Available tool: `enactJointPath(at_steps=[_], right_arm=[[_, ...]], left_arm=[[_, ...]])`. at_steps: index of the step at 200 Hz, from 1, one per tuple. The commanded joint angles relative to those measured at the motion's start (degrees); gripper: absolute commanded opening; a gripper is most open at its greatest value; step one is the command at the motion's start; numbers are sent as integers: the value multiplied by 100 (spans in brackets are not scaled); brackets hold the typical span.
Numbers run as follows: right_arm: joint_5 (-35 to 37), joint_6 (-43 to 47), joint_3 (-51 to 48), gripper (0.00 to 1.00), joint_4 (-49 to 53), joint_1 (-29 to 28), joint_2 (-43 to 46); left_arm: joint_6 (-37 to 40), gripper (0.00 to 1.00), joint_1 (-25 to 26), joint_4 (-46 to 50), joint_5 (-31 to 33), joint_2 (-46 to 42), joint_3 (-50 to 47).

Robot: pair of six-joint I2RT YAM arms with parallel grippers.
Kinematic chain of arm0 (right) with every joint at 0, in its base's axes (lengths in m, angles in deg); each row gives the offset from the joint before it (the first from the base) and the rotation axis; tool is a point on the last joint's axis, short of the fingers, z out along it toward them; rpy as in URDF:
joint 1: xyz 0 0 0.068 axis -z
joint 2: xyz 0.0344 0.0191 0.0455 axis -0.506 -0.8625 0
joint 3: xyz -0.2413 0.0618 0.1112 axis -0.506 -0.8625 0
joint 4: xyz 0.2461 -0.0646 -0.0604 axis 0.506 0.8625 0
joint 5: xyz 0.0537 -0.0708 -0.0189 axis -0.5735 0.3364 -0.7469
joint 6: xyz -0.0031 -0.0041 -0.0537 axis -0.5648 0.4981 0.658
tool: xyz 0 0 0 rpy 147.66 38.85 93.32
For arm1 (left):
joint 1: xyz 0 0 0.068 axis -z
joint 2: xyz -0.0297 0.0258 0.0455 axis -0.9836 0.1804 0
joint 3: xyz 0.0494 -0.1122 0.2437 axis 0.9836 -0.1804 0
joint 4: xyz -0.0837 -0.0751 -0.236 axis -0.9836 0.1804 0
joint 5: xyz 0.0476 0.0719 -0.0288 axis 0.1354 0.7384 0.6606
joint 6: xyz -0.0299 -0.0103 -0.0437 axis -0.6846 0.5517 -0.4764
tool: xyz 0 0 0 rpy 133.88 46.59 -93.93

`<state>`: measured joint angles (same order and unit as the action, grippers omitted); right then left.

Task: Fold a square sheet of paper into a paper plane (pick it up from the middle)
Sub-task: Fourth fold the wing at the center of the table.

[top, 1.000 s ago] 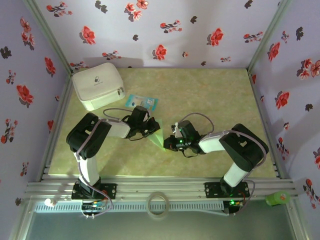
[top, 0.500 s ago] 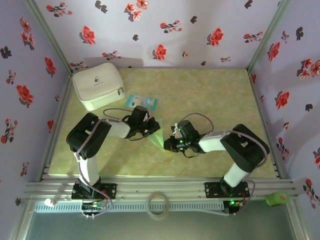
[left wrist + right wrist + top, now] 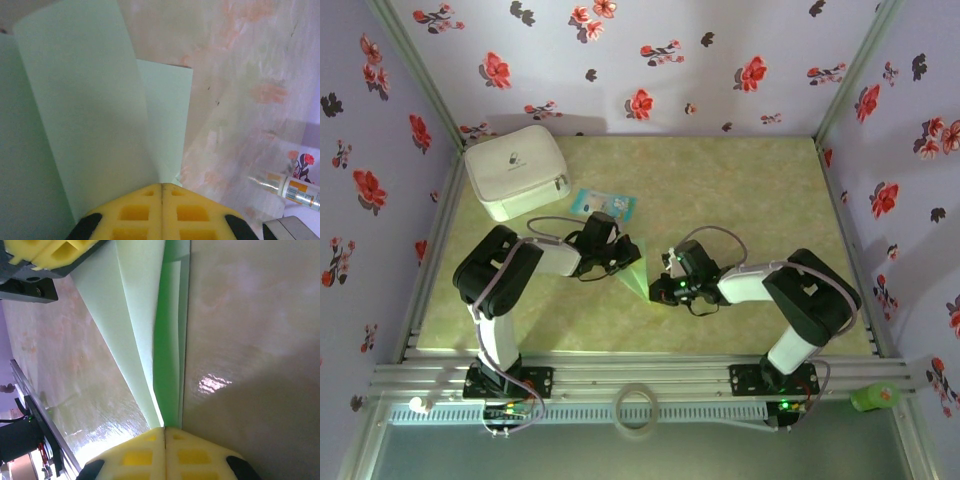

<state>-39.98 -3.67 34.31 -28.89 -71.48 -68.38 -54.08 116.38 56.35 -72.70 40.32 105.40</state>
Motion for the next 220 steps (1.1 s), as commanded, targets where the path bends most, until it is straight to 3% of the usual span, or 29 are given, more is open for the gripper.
enactJointPath(at_steps=[1, 63, 139, 161, 191, 220], right_arm=[[-85, 158, -90, 7, 850, 12, 59], [-90, 210, -93, 6, 876, 12, 124], [347, 140, 14, 34, 1146, 177, 1131], [81, 132, 249, 30, 1031, 179, 1069], [-171, -52, 603, 9, 685, 166, 647], [-194, -128, 879, 3, 595, 153, 310]], left_arm=[[85, 0, 14, 159, 144, 196, -87], [54, 0, 14, 96, 159, 197, -151], [72, 0, 15, 52, 171, 214, -223], [78, 0, 12, 52, 163, 224, -200], [87, 0, 18, 61, 161, 215, -187], [87, 0, 14, 70, 156, 220, -197]])
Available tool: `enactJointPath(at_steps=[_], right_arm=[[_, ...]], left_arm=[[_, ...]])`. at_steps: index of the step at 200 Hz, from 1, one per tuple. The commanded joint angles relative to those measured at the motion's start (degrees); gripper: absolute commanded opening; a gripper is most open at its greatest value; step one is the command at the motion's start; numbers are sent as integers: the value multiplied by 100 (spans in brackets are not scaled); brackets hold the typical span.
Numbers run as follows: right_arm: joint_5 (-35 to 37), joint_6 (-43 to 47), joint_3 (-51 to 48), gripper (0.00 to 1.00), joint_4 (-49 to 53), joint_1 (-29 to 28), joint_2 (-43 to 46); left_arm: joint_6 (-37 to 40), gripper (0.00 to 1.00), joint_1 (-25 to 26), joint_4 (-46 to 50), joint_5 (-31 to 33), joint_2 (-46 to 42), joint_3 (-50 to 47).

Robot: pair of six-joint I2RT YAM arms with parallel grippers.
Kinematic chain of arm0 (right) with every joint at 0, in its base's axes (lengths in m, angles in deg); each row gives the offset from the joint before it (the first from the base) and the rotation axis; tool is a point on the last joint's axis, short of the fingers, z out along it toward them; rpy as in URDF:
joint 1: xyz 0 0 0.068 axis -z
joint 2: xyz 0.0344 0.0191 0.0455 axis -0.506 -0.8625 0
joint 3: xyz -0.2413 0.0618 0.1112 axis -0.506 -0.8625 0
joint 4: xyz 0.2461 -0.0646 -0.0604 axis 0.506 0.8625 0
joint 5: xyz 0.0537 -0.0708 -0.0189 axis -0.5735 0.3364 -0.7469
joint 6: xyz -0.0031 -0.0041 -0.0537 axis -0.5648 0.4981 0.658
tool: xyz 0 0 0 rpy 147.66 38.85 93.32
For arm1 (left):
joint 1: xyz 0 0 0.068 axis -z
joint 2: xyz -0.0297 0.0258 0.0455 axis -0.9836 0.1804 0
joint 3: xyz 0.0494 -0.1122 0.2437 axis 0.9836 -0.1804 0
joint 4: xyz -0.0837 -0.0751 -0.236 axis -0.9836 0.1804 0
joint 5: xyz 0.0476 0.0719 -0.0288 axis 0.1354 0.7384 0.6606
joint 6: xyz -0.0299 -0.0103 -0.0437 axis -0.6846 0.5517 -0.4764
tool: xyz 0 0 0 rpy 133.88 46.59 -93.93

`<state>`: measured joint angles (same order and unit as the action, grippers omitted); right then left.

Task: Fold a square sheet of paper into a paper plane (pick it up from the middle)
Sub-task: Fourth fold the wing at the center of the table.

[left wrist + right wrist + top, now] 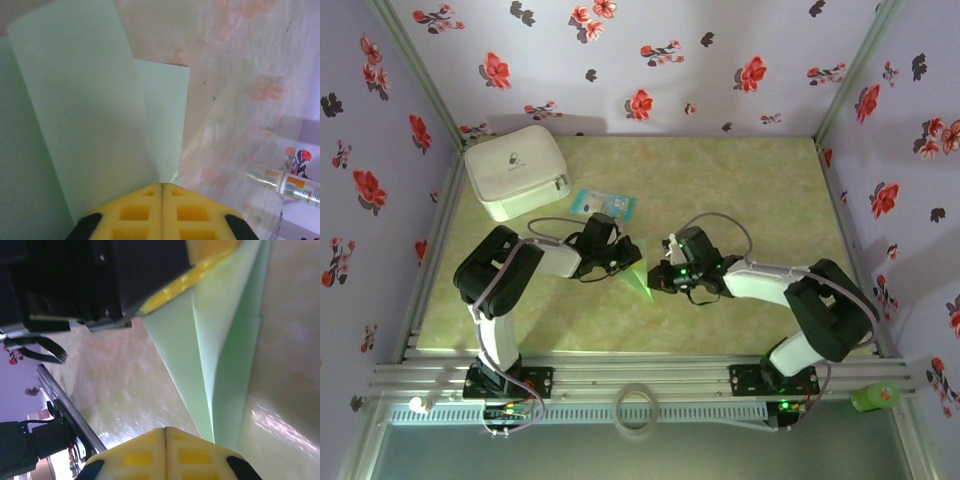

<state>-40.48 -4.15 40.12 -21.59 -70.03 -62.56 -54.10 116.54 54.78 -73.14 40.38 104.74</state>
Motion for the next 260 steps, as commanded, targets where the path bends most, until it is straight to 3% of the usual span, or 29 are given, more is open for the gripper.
enactJointPath(at_steps=[1, 90, 260], right_arm=[[-144, -78, 321, 3, -113, 9, -292], [60, -110, 430, 2, -9, -97, -1091], [-71, 108, -456, 2, 378, -201, -545]], left_arm=[[90, 0, -1, 227, 202, 215, -127], [98, 0, -1, 245, 188, 216, -131], [68, 0, -1, 228, 197, 252, -137]])
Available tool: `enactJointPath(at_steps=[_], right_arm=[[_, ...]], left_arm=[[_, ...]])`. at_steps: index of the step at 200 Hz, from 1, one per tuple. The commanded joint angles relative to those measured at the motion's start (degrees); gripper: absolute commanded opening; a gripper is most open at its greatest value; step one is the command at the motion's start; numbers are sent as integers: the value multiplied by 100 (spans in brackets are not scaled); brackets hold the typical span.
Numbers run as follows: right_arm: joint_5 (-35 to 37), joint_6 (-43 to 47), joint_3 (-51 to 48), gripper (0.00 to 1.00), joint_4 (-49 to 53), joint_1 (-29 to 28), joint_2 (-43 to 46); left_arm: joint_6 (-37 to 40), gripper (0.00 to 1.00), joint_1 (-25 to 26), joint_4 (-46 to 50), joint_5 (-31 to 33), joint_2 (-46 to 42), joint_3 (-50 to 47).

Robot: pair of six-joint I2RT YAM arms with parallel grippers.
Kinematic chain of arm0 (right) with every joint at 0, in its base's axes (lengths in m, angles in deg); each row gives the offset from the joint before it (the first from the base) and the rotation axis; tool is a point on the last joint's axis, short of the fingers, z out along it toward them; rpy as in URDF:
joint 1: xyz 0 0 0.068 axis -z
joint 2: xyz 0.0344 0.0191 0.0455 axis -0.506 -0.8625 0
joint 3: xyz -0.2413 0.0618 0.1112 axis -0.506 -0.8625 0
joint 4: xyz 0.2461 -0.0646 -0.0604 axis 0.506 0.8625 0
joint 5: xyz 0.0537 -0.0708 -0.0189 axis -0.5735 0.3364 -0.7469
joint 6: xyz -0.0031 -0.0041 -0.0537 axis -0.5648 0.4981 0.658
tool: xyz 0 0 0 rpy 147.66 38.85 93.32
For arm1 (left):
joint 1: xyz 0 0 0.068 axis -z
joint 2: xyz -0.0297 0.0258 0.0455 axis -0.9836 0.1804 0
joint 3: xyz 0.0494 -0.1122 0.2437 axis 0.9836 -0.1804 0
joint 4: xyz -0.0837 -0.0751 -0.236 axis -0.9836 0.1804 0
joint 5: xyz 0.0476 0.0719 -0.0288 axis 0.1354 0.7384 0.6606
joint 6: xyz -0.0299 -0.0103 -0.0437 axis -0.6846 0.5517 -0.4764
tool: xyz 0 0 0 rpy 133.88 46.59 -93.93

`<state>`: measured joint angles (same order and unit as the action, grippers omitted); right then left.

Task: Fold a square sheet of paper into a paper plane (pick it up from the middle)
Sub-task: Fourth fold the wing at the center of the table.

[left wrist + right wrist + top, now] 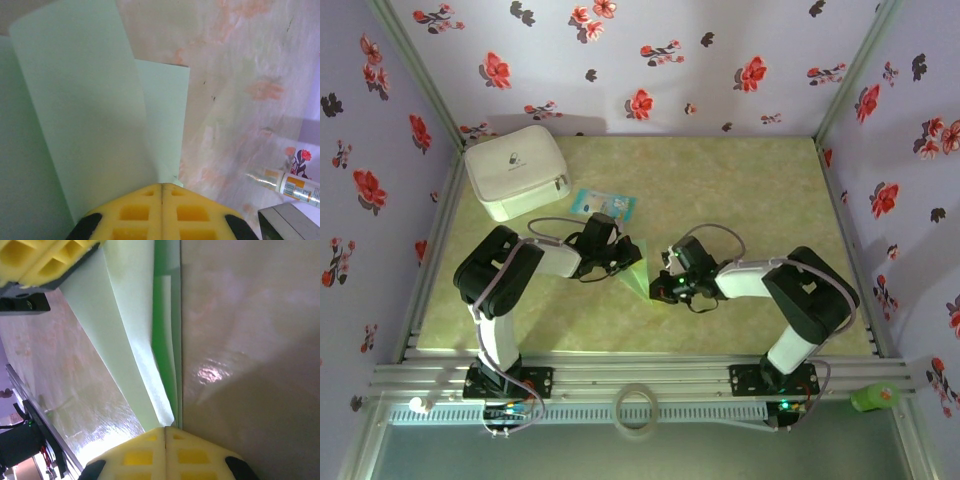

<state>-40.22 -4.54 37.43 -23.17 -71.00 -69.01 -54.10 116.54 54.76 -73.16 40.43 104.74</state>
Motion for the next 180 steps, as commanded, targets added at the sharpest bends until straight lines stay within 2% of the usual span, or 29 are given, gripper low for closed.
enactJointPath(at_steps=[1, 90, 116, 155, 180], right_arm=[[-97, 148, -187, 2, 536, -105, 99], [83, 453, -240, 1, 1176, -220, 262], [120, 483, -134, 2, 1338, -214, 576], [306, 295, 151, 4, 1343, -127, 1325], [162, 121, 487, 5, 1041, -36, 1057]], left_arm=[[65, 0, 3, 230, 198, 247, -139], [44, 0, -6, 221, 209, 272, -149], [52, 0, -1, 212, 207, 255, -157], [39, 0, -1, 195, 210, 242, -156], [37, 0, -1, 179, 200, 251, -158]])
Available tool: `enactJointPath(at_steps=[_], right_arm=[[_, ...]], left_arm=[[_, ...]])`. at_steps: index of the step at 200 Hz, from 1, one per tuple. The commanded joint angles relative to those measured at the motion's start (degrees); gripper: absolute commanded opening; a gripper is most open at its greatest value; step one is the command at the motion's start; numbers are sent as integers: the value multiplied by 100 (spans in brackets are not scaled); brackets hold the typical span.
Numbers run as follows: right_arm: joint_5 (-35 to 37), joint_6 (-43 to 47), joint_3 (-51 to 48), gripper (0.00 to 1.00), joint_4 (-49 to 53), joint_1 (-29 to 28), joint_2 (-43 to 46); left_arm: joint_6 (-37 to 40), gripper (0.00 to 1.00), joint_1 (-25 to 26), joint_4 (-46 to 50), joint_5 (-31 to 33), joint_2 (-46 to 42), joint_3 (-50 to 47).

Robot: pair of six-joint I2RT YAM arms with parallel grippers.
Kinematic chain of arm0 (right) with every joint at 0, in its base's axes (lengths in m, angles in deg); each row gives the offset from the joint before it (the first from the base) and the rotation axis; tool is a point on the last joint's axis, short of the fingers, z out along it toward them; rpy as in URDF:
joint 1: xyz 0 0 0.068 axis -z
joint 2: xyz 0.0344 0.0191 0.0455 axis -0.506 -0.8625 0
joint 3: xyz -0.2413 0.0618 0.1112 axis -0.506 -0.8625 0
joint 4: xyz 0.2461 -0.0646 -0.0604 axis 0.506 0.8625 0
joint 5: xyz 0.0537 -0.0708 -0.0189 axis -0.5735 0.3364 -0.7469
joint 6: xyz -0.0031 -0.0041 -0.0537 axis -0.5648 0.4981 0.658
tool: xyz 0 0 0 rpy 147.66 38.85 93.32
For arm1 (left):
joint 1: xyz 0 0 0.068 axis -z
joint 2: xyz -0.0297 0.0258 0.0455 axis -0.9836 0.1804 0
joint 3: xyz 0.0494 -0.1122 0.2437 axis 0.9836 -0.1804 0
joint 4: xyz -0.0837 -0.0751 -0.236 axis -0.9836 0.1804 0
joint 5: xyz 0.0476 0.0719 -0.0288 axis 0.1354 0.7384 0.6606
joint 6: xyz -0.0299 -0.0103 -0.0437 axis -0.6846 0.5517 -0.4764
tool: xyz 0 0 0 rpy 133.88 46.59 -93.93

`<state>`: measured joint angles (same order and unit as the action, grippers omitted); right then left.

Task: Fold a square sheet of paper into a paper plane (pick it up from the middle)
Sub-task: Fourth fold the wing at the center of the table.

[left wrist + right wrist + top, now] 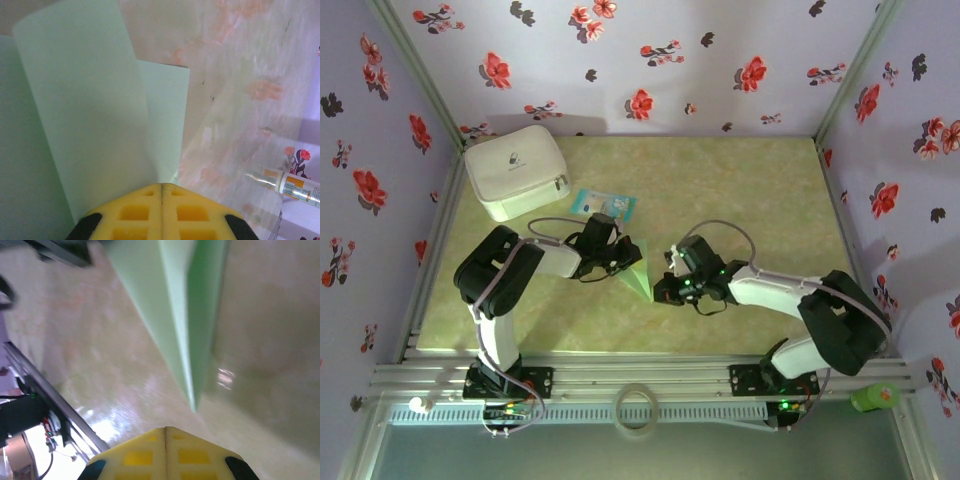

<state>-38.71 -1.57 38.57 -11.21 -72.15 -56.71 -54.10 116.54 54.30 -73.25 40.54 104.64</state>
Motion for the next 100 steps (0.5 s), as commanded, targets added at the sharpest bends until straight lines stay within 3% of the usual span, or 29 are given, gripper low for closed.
enactJointPath(at_steps=[1, 44, 100], right_arm=[[3, -189, 388, 5, -167, 80, -185], [-27, -818, 816, 5, -874, 80, -1150], [54, -877, 1180, 5, -804, 72, -1681]], left_arm=[[33, 0, -1, 228, 207, 242, -147], [9, 0, 5, 164, 210, 238, -189], [1, 0, -1, 118, 182, 279, -198]])
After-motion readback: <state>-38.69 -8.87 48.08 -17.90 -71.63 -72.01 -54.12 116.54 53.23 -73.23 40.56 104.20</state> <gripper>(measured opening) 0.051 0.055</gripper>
